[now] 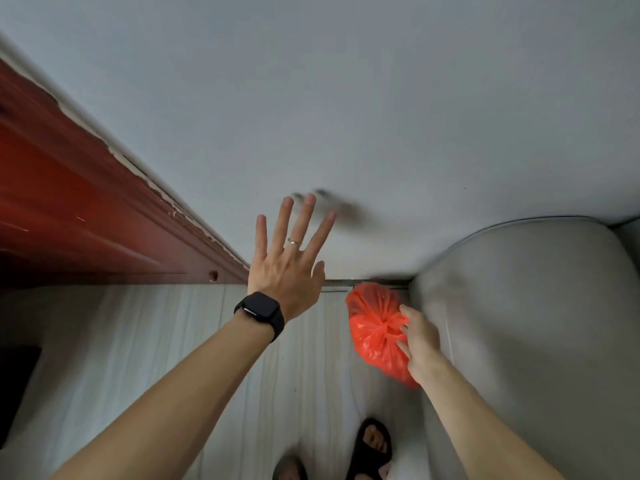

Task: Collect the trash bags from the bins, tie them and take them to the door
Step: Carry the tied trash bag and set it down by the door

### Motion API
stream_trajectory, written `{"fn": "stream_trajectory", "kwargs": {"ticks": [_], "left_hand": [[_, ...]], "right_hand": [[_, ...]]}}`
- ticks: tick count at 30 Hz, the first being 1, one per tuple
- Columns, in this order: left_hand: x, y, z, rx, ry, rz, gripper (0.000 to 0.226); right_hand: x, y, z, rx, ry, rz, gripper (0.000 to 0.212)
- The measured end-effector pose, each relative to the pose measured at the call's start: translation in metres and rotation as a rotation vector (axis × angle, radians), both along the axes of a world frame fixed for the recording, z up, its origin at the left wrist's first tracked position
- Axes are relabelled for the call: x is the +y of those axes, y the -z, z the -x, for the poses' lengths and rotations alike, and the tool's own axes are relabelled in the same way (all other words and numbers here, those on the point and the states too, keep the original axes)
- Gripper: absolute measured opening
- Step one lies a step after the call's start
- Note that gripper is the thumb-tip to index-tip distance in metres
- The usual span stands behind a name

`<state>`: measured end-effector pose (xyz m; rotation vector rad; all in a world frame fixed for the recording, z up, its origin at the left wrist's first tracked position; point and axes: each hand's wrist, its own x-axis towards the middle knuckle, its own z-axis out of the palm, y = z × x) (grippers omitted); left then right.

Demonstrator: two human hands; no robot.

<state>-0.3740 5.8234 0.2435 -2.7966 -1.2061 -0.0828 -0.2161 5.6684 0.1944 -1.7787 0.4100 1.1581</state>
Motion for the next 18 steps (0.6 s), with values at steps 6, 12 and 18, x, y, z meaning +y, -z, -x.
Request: {"fn": "stream_trajectory", "kwargs": {"ticks": [6, 12, 18], "left_hand": [[0.017, 0.043, -0.012, -0.034, -0.06, -0.071, 0.074], [0.032, 0.061, -0.009, -0.041, 0.008, -0.145, 0.07], [0.039, 0.047, 0.009, 0.001, 0.092, -0.087, 0.083]], "right_hand": [[-0.002, 0.09, -0.035, -0.117, -0.165, 0.118, 0.021], [-0.015, 0.154, -0.041, -0.102, -0.42, 0.315, 0.042], [-0.014, 0.108, -0.025, -0.296, -0.762, 0.327, 0.023]]}}
